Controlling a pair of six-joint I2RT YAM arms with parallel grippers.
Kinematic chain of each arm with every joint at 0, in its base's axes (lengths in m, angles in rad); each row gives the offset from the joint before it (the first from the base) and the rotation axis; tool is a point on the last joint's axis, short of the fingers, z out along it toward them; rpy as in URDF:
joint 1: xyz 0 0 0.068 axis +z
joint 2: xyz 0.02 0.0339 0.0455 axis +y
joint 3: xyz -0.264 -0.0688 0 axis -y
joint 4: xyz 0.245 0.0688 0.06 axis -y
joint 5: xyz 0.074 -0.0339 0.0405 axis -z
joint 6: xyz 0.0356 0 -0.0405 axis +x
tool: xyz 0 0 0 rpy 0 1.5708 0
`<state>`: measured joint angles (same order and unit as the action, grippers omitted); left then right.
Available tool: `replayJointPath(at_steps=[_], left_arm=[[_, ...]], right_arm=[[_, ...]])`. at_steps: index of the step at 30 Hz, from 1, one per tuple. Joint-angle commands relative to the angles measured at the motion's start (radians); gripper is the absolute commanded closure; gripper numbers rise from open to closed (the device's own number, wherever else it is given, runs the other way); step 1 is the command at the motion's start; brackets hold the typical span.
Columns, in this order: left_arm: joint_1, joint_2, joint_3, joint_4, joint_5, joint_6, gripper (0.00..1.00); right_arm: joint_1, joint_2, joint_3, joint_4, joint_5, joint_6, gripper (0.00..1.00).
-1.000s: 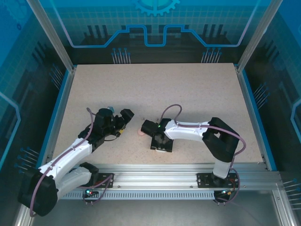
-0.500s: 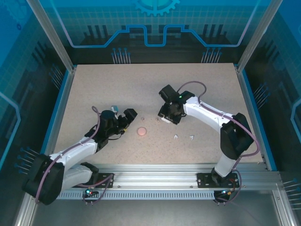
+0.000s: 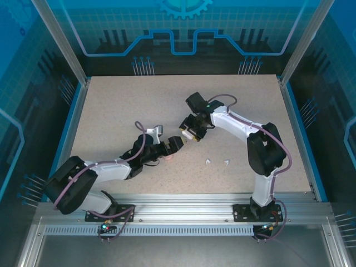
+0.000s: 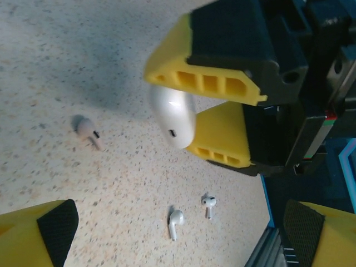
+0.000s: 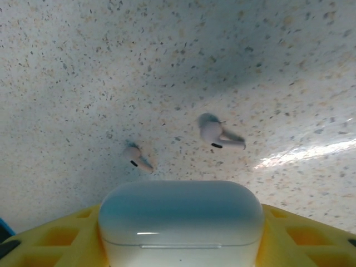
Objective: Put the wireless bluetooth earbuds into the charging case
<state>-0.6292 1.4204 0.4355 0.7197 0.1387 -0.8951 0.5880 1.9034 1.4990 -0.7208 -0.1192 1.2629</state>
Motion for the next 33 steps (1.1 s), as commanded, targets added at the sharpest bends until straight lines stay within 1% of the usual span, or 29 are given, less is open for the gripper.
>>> replayJointPath(at_steps=[1,3,7,16,21,24,28,30,33], left_arm=[[-0.027,0.069,0.056,0.111,-0.065,0.071,0.04],[-0.032,0.111,0.067,0.144,-0.071,0.065,0.08],[-0.034,0.169,0.081,0.19,-0.093,0.045,0.19],[-0.034,0.23,0.104,0.269,-0.151,0.013,0.39],[-0.034,0.262,0.128,0.287,-0.166,-0.003,0.42],[-0.036,0.281,0.142,0.299,-0.165,-0.01,0.47],[-0.035,0.294,0.146,0.308,-0.171,-0.017,0.5],[-0.035,0.293,0.145,0.308,-0.175,-0.017,0.54],[-0.036,0.292,0.138,0.308,-0.18,-0.019,0.57]], right_arm=[[0.0,0.007,0.027,0.021,-0.061,0.05,0.42],[0.005,0.004,0.025,0.024,-0.068,0.054,0.42],[0.011,-0.01,0.009,0.029,-0.072,0.064,0.42],[0.02,-0.034,-0.027,0.042,-0.087,0.078,0.42],[0.023,-0.036,-0.026,0.045,-0.098,0.081,0.42],[0.024,-0.038,-0.025,0.046,-0.104,0.082,0.42],[0.022,-0.042,-0.027,0.044,-0.098,0.081,0.42],[0.023,-0.042,-0.027,0.044,-0.1,0.081,0.42],[0.021,-0.039,-0.029,0.044,-0.099,0.081,0.42]])
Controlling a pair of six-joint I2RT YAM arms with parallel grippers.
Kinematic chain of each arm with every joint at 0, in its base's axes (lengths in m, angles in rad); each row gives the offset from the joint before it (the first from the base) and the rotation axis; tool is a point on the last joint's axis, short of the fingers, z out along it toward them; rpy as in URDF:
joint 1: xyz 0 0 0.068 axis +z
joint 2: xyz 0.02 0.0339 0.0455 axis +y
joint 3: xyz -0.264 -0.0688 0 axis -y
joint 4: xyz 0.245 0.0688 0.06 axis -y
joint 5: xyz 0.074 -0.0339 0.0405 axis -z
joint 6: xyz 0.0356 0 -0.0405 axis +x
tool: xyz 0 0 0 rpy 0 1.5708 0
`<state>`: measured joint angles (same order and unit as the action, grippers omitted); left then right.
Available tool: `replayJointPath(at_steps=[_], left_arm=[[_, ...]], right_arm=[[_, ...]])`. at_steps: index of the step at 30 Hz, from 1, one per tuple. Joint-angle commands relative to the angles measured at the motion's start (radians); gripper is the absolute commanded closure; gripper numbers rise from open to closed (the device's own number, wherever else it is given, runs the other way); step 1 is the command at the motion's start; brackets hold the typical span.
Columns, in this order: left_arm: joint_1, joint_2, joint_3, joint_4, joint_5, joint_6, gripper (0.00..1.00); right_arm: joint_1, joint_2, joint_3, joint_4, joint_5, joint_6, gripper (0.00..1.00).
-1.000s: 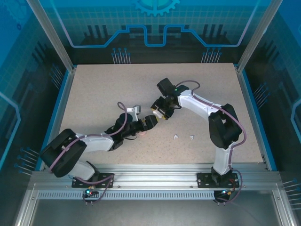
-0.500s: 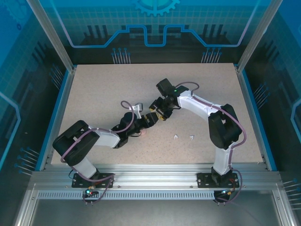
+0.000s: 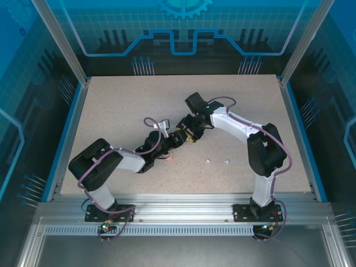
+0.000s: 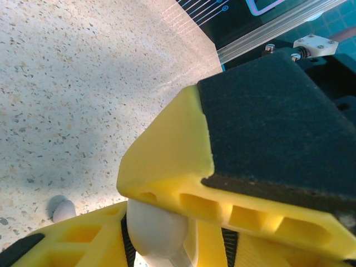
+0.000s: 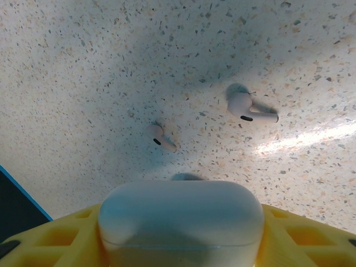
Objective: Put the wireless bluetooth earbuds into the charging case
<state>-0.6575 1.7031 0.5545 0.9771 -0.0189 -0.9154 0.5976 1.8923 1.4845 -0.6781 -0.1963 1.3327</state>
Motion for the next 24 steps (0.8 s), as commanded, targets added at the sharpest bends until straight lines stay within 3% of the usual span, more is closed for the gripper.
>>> replayJointPath(at_steps=[1,12,16,24], left_arm=[[-0.007,0.009,0.017,0.051,-0.024,0.0,0.58],[-0.013,0.004,0.008,0.055,-0.027,-0.006,0.61],[-0.017,0.007,0.015,0.048,-0.025,-0.004,0.71],[-0.027,0.015,0.021,0.043,-0.02,-0.001,0.76]], right_arm=[[0.011,-0.026,-0.015,0.003,-0.022,0.012,0.42],[0.001,-0.018,-0.023,0.009,-0.023,0.013,0.42],[0.001,-0.018,-0.029,0.012,-0.024,0.013,0.42],[-0.001,-0.016,-0.034,0.017,-0.026,0.014,0.42]])
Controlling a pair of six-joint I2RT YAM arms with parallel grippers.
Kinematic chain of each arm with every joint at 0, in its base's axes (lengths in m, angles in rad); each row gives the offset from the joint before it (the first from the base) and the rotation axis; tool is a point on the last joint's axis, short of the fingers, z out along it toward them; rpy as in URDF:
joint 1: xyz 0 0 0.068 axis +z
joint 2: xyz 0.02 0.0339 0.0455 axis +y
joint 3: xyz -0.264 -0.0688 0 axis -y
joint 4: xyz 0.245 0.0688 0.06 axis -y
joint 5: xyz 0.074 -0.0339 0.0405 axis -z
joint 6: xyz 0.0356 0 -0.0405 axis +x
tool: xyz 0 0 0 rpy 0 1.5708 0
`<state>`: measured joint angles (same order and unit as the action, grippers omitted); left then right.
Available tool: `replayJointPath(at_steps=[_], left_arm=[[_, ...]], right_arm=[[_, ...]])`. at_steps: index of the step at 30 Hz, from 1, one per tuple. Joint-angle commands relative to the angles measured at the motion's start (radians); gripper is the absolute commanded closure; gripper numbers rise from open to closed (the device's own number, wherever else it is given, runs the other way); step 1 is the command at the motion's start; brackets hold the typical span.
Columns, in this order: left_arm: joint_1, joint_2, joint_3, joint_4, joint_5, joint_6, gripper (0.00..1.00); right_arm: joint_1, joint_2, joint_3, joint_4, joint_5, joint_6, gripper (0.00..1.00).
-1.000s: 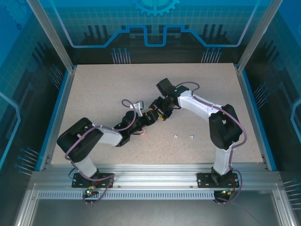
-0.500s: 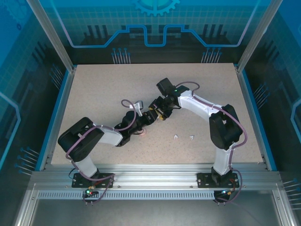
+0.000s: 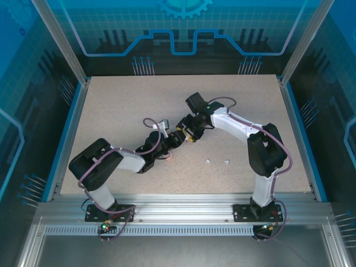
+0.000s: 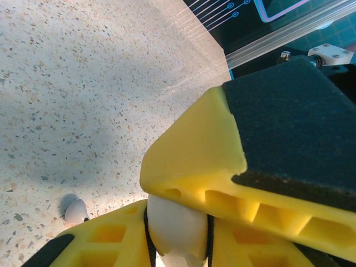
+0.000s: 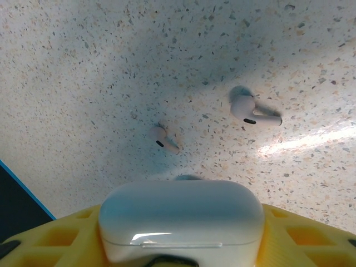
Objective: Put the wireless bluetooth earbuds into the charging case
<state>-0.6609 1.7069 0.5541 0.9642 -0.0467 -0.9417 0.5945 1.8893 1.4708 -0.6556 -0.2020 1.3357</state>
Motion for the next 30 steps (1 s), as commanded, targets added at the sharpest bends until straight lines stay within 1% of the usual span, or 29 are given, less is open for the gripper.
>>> replayJointPath(at_steps=[1,6,9,11,12,14,17,21,25,27,30], left_arm=[[-0.025,0.013,0.023,0.056,0.01,0.025,0.77],[-0.025,0.023,0.032,0.054,0.02,0.026,0.84],[-0.026,0.026,0.039,0.053,0.031,0.027,0.93],[-0.025,0.028,0.044,0.046,0.04,0.027,0.99],[-0.025,0.027,0.046,0.042,0.046,0.027,1.0],[-0.026,0.02,0.049,0.028,0.064,0.027,1.0],[-0.024,-0.019,0.065,-0.053,0.111,0.052,1.0],[-0.001,-0.096,0.08,-0.18,0.203,0.105,1.0],[0.057,-0.161,0.095,-0.274,0.335,0.159,1.0],[0.087,-0.187,0.113,-0.336,0.394,0.192,1.0],[0.127,-0.211,0.149,-0.419,0.476,0.246,1.0]], right_arm=[[0.002,-0.014,-0.021,-0.004,-0.022,0.01,0.42],[0.001,-0.021,-0.028,0.001,-0.025,0.009,0.42],[-0.002,-0.022,-0.028,0.002,-0.03,0.005,0.4],[-0.005,-0.028,-0.025,0.011,-0.035,0.001,0.33],[-0.01,-0.033,-0.021,0.014,-0.037,-0.008,0.25],[-0.03,-0.048,-0.006,0.005,-0.032,-0.033,0.15],[-0.078,-0.111,-0.004,-0.014,0.0,-0.09,0.1],[-0.156,-0.249,-0.084,0.002,0.04,-0.201,0.06],[-0.224,-0.41,-0.271,0.186,0.039,-0.364,0.01],[-0.234,-0.472,-0.321,0.214,0.057,-0.472,0.0],[-0.236,-0.566,-0.426,0.317,0.036,-0.632,0.0]])
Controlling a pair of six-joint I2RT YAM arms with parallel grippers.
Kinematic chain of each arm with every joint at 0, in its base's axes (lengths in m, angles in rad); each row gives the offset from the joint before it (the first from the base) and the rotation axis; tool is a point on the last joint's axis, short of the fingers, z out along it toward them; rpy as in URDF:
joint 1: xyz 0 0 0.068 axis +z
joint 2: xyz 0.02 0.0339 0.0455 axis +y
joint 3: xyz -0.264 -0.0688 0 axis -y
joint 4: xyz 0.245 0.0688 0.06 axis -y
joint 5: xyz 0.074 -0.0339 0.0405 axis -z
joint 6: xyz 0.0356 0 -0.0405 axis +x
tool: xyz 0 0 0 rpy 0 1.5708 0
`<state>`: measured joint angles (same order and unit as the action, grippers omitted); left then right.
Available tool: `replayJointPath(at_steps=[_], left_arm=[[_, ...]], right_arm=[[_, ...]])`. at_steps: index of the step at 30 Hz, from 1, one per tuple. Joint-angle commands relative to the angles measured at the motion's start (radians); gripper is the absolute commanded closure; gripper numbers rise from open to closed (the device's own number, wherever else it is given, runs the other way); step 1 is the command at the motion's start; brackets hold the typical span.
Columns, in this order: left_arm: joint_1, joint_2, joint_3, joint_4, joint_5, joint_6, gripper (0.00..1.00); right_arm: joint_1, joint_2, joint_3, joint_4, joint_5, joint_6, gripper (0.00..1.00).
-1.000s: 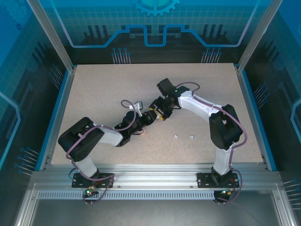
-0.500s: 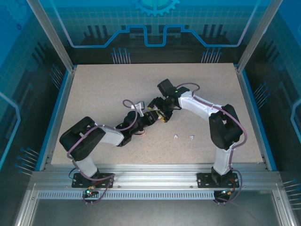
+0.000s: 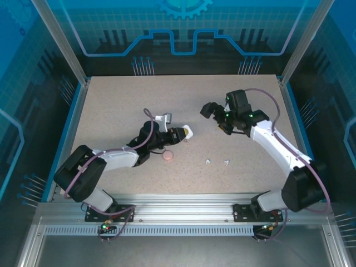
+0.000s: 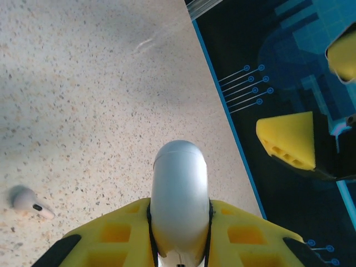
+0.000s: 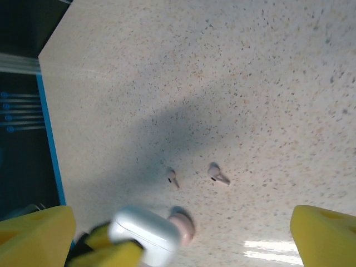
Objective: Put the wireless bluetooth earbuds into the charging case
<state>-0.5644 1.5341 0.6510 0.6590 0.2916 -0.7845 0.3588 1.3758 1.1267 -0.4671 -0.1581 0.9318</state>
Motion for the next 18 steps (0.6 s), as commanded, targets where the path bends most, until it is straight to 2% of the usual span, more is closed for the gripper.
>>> replayJointPath(at_steps=[1,5,10,18], left_arm=[[0.045,-0.04,0.065,-0.134,0.169,0.103,1.0],[0.089,-0.02,0.116,-0.182,0.286,0.124,1.0],[0.1,0.029,0.217,-0.268,0.416,0.16,1.0],[0.1,0.05,0.274,-0.321,0.469,0.182,1.0]], right_arm=[[-0.001,-0.085,-0.119,0.169,-0.025,-0.271,0.0],[-0.004,-0.139,-0.196,0.259,-0.147,-0.395,0.0],[0.006,-0.095,-0.215,0.315,-0.299,-0.446,0.02],[0.036,-0.022,-0.19,0.302,-0.311,-0.48,0.04]])
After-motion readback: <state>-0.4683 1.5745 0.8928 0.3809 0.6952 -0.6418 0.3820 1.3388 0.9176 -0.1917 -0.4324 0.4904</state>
